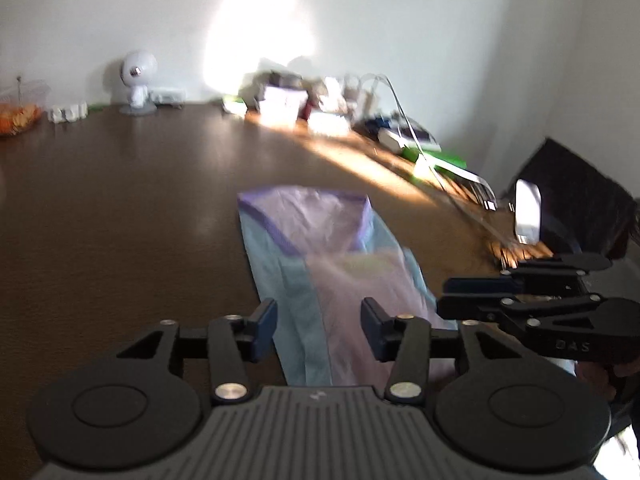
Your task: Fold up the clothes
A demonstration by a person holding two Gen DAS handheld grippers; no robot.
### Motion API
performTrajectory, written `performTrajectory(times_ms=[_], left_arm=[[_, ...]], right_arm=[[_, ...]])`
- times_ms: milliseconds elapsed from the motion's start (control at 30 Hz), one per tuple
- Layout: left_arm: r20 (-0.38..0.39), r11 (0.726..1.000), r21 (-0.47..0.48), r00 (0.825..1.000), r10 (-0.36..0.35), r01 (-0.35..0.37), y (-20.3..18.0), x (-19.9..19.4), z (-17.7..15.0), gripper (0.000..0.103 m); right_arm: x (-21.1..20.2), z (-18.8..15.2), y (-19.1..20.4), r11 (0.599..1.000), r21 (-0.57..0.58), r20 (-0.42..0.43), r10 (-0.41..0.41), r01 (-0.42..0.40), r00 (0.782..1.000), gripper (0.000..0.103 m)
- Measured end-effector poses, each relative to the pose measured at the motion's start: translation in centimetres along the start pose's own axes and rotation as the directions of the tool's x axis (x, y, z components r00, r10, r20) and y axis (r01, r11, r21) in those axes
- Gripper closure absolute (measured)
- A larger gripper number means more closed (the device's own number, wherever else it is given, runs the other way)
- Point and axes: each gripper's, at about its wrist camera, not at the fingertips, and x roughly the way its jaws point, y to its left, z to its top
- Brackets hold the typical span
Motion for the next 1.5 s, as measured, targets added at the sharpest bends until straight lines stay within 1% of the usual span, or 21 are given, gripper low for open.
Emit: performTrajectory(times_ms=[33, 67, 100, 133, 200, 300, 367, 433, 500, 533, 700, 767, 933, 1000, 1067, 1200, 1233, 1333, 1433, 1467, 1500], left_arm=[[0.018, 1.000, -0.001, 0.999, 0.030, -0.030, 0.3, 1.1, 1.4, 0.048], [0.032, 0.998, -0.002, 0.997, 0.064, -0.064, 0.4, 2.4, 2.8, 0.048], [0.029, 0.994, -0.005, 0.994, 0.107, -0.107, 0.4, 4.2, 3.9, 0.048], [0.009, 0.990, -0.009, 0.990, 0.139, -0.139, 0.5, 6.1, 4.8, 0.048], [-0.033, 0.978, 0.005, 0.978, 0.208, -0.208, 0.6, 9.6, 6.0, 0.048], [-0.090, 0.956, 0.027, 0.952, 0.293, -0.292, 1.4, 14.0, 6.9, 0.048], [-0.120, 0.957, -0.003, 0.950, 0.288, -0.290, 2.5, 15.3, 7.0, 0.053], [-0.115, 0.962, -0.023, 0.956, 0.268, -0.273, 3.0, 15.0, 7.0, 0.068], [-0.090, 0.965, -0.028, 0.963, 0.256, -0.259, 3.0, 13.8, 6.9, 0.097], [-0.077, 0.967, -0.030, 0.965, 0.250, -0.253, 3.0, 13.3, 6.8, 0.101], [-0.013, 0.975, -0.039, 0.976, 0.218, -0.218, 3.1, 10.5, 6.6, 0.101], [0.027, 0.977, -0.027, 0.977, 0.211, -0.210, 2.5, 8.2, 6.1, 0.101], [0.106, 0.969, 0.026, 0.965, 0.241, -0.245, -0.4, 2.0, 1.7, 0.101], [0.112, 0.962, 0.049, 0.959, 0.261, -0.268, -1.4, 0.3, -0.7, 0.101], [0.077, 0.968, 0.036, 0.966, 0.245, -0.248, -1.8, -0.4, -2.8, 0.101], [-0.029, 0.971, 0.050, 0.971, 0.236, -0.234, -1.7, -1.0, -6.2, 0.100], [-0.039, 0.973, 0.040, 0.972, 0.231, -0.229, -1.4, -1.7, -6.5, 0.100], [-0.017, 0.984, 0.000, 0.983, 0.180, -0.180, -0.9, -3.9, -5.8, 0.097], [0.060, 0.993, 0.014, 0.991, 0.118, -0.119, -1.7, -4.0, -3.6, 0.086], [0.076, 0.995, 0.035, 0.993, 0.090, -0.093, -2.3, -3.1, -2.9, 0.072], [0.056, 0.995, 0.057, 0.996, 0.073, -0.076, -3.0, -1.5, -2.5, 0.068]], right_arm=[[-0.2, 1.4, -0.8, 1.000, 0.017, 0.031, -0.015, 0.015, 0.999, 0.078], [0.3, 3.2, -2.0, 0.997, 0.032, 0.058, -0.068, 0.066, 0.996, 0.070], [1.6, 4.6, -3.3, 0.992, 0.046, 0.041, -0.120, 0.118, 0.992, 0.068], [3.0, 6.0, -4.7, 0.984, 0.059, 0.024, -0.171, 0.169, 0.985, 0.067], [7.0, 7.9, -7.9, 0.963, 0.119, -0.072, -0.235, 0.243, 0.969, 0.067], [11.4, 8.9, -11.0, 0.952, 0.184, -0.164, -0.218, 0.247, 0.962, 0.070], [13.1, 8.7, -11.6, 0.942, 0.190, -0.215, -0.234, 0.275, 0.948, 0.074], [13.8, 8.2, -11.9, 0.941, 0.204, -0.234, -0.220, 0.270, 0.947, 0.079], [13.9, 7.8, -12.1, 0.941, 0.208, -0.219, -0.221, 0.267, 0.950, 0.091], [13.8, 7.7, -12.4, 0.938, 0.209, -0.215, -0.232, 0.277, 0.949, 0.100], [11.1, 7.9, -11.8, 0.944, 0.208, -0.129, -0.235, 0.258, 0.964, 0.101], [8.5, 7.2, -10.4, 0.954, 0.182, -0.086, -0.226, 0.238, 0.970, 0.101], [2.1, 5.3, -6.7, 0.975, 0.114, 0.019, -0.196, 0.193, 0.980, 0.101], [0.2, 3.3, -4.9, 0.981, 0.078, 0.023, -0.177, 0.175, 0.984, 0.101], [-1.1, 1.3, -3.4, 0.985, 0.061, 0.011, -0.164, 0.163, 0.986, 0.101], [-1.4, -2.3, -1.4, 0.985, 0.001, -0.107, -0.174, 0.175, 0.979, 0.100], [-1.9, -2.9, -1.0, 0.988, -0.005, -0.133, -0.152, 0.153, 0.979, 0.099], [-4.5, -3.2, 0.1, 0.992, -0.034, -0.095, -0.121, 0.118, 0.988, 0.090], [-6.2, -2.1, 0.8, 0.998, -0.035, 0.005, -0.059, 0.059, 0.998, 0.085], [-6.1, -1.5, 0.6, 0.999, -0.014, 0.050, -0.038, 0.038, 0.998, 0.085], [-4.9, -1.1, 0.5, 0.999, 0.004, 0.066, -0.041, 0.041, 0.997, 0.085]])
